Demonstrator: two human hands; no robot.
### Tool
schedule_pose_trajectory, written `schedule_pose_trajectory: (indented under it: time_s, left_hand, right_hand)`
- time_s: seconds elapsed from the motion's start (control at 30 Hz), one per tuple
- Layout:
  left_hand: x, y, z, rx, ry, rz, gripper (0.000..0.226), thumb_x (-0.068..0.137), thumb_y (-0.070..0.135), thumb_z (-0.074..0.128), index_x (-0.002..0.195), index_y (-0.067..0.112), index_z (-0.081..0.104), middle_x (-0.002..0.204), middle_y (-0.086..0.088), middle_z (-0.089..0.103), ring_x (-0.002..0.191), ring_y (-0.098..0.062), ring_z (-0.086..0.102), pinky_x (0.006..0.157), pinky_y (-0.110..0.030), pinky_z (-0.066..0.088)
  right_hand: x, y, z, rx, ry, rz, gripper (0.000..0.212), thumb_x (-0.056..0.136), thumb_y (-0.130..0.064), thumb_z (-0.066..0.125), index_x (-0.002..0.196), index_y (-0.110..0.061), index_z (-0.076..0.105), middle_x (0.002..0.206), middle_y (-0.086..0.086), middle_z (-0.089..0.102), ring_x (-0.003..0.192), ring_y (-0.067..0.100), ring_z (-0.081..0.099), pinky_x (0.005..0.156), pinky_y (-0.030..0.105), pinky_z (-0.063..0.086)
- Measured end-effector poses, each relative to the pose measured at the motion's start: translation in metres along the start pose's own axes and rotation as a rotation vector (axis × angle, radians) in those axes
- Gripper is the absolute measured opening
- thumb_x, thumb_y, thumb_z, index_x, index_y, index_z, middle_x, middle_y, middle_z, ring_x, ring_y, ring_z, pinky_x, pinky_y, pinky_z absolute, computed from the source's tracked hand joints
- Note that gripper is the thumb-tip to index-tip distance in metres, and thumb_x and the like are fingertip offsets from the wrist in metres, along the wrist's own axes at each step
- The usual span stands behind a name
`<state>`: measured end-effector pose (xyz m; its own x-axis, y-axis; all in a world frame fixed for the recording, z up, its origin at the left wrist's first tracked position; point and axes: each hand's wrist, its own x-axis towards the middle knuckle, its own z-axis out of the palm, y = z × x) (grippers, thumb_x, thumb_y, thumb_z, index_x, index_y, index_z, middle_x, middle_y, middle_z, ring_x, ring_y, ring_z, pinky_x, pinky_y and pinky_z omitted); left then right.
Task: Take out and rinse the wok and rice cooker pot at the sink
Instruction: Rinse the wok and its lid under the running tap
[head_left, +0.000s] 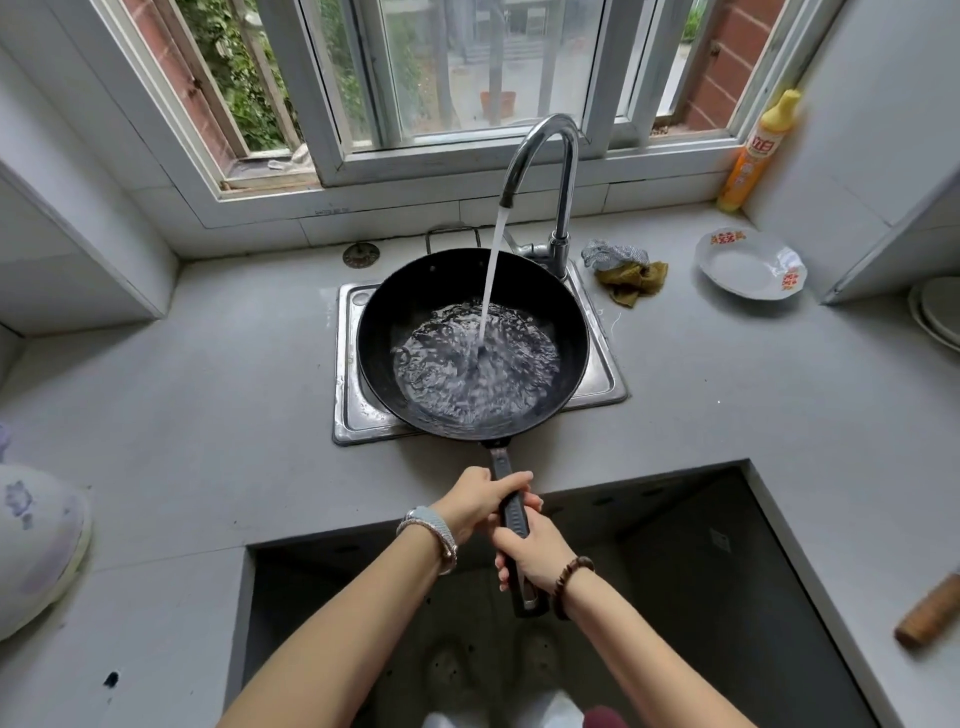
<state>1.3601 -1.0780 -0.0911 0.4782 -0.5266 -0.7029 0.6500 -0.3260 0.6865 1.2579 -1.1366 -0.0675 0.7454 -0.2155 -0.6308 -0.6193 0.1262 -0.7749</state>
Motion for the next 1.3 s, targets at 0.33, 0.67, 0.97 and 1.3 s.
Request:
schedule_pose_trajectory:
  time_s: [0.33,0.67,0.97,1.3]
  left_hand:
    - [-0.006,-0.010,0.003,0.037,0.016,0.001,0.041,0.090,0.021,0.068,0.112,-0.010,0.053,0.080,-0.014,0.074,0.067,-0.022,0.071,0.062,-0.030,0.057]
    - [-0.038,-0.005,0.010,0.014,-0.032,0.044,0.020,0.093,0.023,0.062,0.087,0.004,0.061,0.082,-0.012,0.073,0.066,-0.014,0.071,0.060,-0.021,0.055]
    - [-0.065,0.034,0.016,-0.016,0.015,0.037,0.030,0.094,0.024,0.061,0.099,-0.005,0.059,0.072,-0.009,0.072,0.044,-0.013,0.064,0.040,-0.018,0.045]
    - [-0.059,0.073,0.003,0.038,-0.042,-0.072,0.035,0.094,0.034,0.057,0.075,0.005,0.057,0.035,-0.003,0.045,0.022,-0.014,0.037,0.028,-0.014,0.031]
  right_hand:
    - [-0.005,0.012,0.004,-0.048,0.035,-0.002,0.012,0.088,-0.003,0.049,0.100,-0.003,0.051,0.057,0.006,0.050,0.042,0.014,0.049,0.043,0.027,0.046]
    - [-0.037,-0.004,0.006,-0.015,0.059,-0.019,0.007,0.088,-0.004,0.047,0.085,-0.008,0.052,0.052,0.003,0.052,0.038,0.012,0.048,0.040,0.025,0.045]
    - [-0.049,-0.052,0.000,0.079,-0.058,-0.043,0.010,0.095,-0.004,0.049,0.085,-0.007,0.048,0.052,0.006,0.051,0.037,0.012,0.049,0.038,0.023,0.045]
    - [-0.044,-0.107,0.002,0.368,-0.157,0.081,0.014,0.097,-0.005,0.047,0.083,-0.005,0.044,0.046,0.005,0.051,0.034,0.012,0.050,0.036,0.019,0.044]
